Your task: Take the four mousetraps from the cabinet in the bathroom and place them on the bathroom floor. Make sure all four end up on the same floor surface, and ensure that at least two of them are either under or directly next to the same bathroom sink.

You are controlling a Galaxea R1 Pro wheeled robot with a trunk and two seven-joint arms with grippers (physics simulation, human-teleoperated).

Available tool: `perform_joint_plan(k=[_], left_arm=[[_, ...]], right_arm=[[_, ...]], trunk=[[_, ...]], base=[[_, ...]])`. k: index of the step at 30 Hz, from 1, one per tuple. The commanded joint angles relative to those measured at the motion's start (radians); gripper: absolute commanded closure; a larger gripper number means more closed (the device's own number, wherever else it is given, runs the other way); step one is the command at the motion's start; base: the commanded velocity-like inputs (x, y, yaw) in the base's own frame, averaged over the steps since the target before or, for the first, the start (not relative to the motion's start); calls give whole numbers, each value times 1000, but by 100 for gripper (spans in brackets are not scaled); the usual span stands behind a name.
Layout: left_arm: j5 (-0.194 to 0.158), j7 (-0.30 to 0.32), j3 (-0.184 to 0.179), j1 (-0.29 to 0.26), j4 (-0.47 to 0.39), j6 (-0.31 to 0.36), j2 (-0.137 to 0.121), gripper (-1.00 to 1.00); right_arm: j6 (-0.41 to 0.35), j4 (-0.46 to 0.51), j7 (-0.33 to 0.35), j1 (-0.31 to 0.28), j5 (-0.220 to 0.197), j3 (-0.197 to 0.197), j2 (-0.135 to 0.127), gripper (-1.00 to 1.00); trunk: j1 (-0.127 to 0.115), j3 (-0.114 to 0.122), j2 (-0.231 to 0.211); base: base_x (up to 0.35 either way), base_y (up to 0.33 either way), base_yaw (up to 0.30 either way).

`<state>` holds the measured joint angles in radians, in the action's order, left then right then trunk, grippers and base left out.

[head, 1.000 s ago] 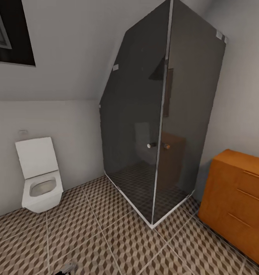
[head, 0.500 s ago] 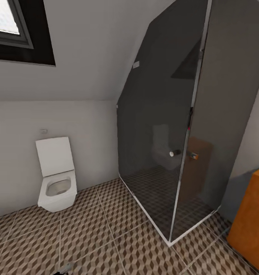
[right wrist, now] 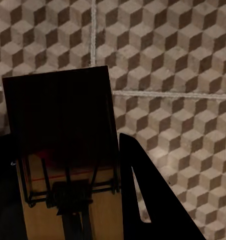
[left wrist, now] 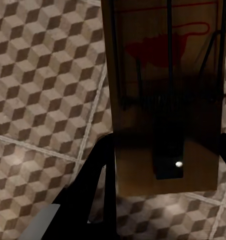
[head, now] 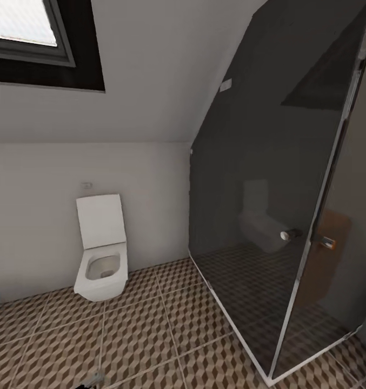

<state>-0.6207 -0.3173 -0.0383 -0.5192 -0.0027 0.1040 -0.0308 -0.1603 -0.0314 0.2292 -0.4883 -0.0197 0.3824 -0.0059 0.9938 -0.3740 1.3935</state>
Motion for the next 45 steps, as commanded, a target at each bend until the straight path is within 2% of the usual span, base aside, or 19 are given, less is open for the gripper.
perform_joint_plan(k=[1, 17, 33, 45], left_arm=[[-1, -3, -4, -1, 0, 5, 0, 100], [-2, -4, -4, -1, 0, 6, 2, 100], [-2, -3, -3, -1, 0, 6, 2, 100], [-2, -5, -3, -1, 0, 0, 8, 100]], right_arm=[[-2, -1, 3, -1, -5, 4, 0, 100], [-2, -1, 2, -1, -6, 4, 0, 100], [-2, -1, 3, -1, -5, 4, 0, 100], [-2, -1, 4, -1, -5, 4, -1, 100]], trunk=[[1, -1, 1], [1, -1, 1], [1, -1, 1], [1, -1, 1]], base=[[324, 0, 278], [290, 9, 278], [149, 214, 278], [35, 21, 141]])
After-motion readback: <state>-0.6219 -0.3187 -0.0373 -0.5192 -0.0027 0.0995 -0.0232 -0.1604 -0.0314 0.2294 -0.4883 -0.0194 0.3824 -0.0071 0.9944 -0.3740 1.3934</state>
